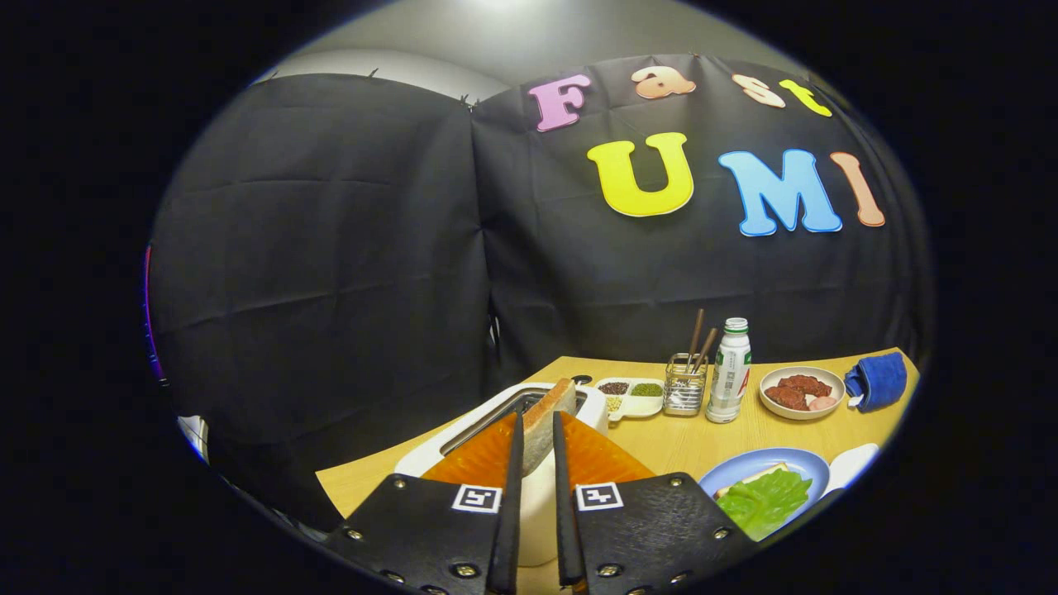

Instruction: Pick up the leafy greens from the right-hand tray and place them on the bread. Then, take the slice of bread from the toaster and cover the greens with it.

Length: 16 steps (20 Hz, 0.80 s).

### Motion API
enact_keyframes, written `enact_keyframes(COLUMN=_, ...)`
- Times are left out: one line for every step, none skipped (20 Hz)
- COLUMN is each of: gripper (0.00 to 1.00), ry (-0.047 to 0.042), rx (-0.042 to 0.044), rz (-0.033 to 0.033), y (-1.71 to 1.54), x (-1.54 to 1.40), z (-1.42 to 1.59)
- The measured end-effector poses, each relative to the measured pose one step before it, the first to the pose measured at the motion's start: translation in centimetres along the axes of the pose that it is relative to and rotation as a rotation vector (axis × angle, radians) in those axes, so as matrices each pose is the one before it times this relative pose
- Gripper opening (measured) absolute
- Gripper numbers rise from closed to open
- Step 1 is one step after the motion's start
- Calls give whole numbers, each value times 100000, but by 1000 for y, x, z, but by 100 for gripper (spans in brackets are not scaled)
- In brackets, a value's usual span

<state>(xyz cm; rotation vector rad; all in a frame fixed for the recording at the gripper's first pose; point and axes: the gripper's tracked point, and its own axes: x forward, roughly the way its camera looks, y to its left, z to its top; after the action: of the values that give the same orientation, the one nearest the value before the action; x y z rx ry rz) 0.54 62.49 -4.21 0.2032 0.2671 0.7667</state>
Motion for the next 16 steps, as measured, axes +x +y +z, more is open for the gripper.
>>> enact_keyframes(gripper=26, ry=769, rx=631, rz=108, y=582, x=206, z=-321)
enact_keyframes(gripper=38, ry=61, rx=-59, rz=-215, y=405, x=186, z=-154)
enact_keyframes(gripper=38, ry=-562, rx=-1141, rz=-1096, y=25, x=318, z=2)
enact_keyframes(gripper=38, ry=-575, rx=-1621, rz=-1487, y=7, x=274, z=-107)
enact_keyframes(gripper=38, ry=8, rx=-1161, rz=-1453, y=-30, x=425, z=-253)
enact_keyframes(gripper=38, ry=437, rx=-141, rz=-107, y=188, x=298, z=-397)
enact_keyframes(gripper=38, ry=930, rx=360, rz=16, y=261, x=464, z=-420)
enact_keyframes(gripper=38, ry=760, rx=28, rz=-595, y=-60, x=285, z=-293)
enact_keyframes(gripper=38, ry=761, rx=-420, rz=-910, y=-239, x=286, z=-203)
enact_keyframes(gripper=38, ry=659, rx=-265, rz=-600, y=-173, x=175, z=-278)
enact_keyframes(gripper=38, ry=-691, rx=-489, rz=-65, y=41, x=160, z=134)
enact_keyframes(gripper=38, ry=-92, rx=-98, rz=-520, y=-173, x=71, z=13)
enact_keyframes(gripper=38, ry=81, rx=28, rz=471, y=75, x=101, z=-73)
enact_keyframes(gripper=38, ry=-877, rx=-220, rz=-214, y=-46, x=854, z=-103)
enact_keyframes(gripper=38, ry=706, rx=1046, rz=-1034, y=-305, x=-1178, z=168)
enact_keyframes(gripper=12, ry=125, rx=793, rz=513, y=135, x=1, z=105)
